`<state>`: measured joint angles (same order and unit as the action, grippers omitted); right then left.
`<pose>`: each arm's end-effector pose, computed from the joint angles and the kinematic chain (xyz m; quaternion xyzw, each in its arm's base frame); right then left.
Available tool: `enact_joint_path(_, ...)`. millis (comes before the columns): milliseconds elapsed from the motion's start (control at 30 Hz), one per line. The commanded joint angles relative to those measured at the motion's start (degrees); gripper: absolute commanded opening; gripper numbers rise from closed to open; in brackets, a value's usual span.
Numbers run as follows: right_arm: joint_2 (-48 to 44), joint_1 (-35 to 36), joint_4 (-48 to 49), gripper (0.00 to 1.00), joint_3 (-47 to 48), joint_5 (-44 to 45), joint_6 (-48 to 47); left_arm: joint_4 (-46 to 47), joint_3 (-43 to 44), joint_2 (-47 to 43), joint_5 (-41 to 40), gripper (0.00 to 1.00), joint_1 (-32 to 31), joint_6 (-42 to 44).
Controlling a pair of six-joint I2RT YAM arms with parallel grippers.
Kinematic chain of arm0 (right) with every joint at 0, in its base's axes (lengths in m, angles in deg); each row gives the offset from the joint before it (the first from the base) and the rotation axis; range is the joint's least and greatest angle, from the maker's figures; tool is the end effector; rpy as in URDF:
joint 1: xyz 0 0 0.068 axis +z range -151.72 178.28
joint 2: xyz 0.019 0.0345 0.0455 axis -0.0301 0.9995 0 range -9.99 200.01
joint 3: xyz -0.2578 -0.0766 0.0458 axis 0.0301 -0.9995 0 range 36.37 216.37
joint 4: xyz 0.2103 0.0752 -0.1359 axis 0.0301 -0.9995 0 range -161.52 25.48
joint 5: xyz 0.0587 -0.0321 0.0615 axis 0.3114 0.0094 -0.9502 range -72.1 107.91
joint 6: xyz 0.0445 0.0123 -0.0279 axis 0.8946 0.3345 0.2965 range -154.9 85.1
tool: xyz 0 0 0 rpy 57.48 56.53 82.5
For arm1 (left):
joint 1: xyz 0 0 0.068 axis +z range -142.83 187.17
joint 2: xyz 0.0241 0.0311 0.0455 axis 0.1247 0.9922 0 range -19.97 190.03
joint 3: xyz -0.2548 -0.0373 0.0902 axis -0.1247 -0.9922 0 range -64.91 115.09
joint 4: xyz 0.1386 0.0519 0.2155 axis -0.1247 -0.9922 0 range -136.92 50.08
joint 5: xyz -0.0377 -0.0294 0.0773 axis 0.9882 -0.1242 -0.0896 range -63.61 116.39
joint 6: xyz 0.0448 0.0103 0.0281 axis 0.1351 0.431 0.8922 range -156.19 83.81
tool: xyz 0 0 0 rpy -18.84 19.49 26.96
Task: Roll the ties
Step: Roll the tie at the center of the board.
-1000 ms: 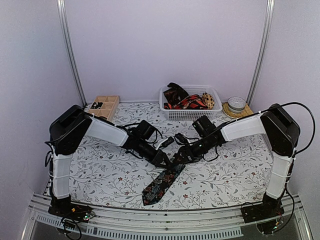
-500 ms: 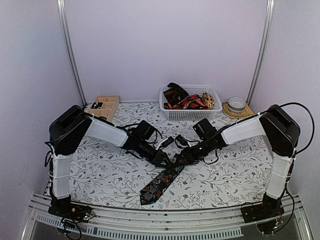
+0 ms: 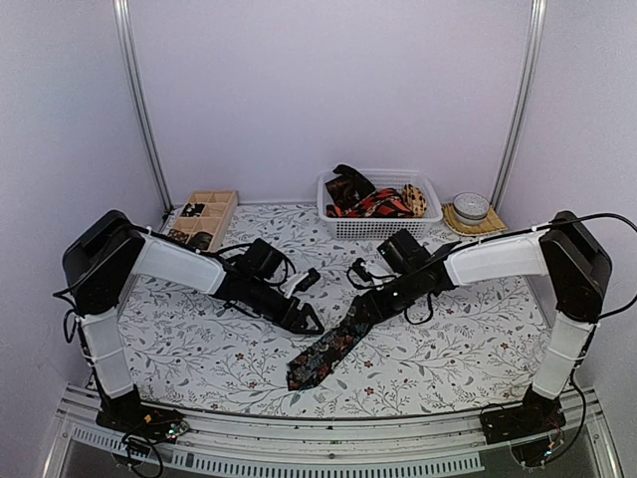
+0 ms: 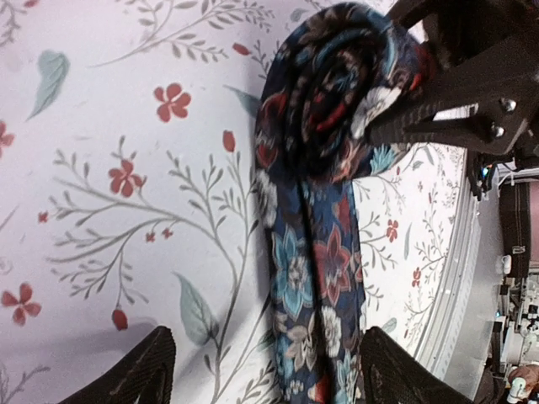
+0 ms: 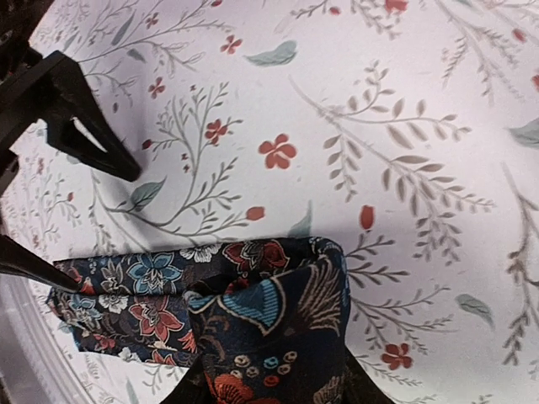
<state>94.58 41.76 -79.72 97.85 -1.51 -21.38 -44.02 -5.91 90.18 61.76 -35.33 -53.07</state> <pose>0.2551 0.2584 0.1539 -0.2897 0.9040 0.2710 0.1592 0.2590 -0.2652 0.1236 0.2899 0.8666 -0.3928 0.1036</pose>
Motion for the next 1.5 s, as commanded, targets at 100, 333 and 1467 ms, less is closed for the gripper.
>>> enact_joint_path(100,-6.03,7.93,-5.76,0.36,2.63,32.14,-4.26,1.96,-7.62,-4.85,-3.17,0.78,1.43,-2.7)
enact_joint_path(333,0.41,14.98,-3.49,0.33,3.39,54.73,-5.33,3.28,-10.28,-6.5,-3.39,0.8,1.72,-3.37)
enact_joint_path(1467,5.88,19.0,9.31,0.48,0.68,54.66,-7.99,4.53,-6.59,0.64,2.33,0.77,-0.3,-2.8)
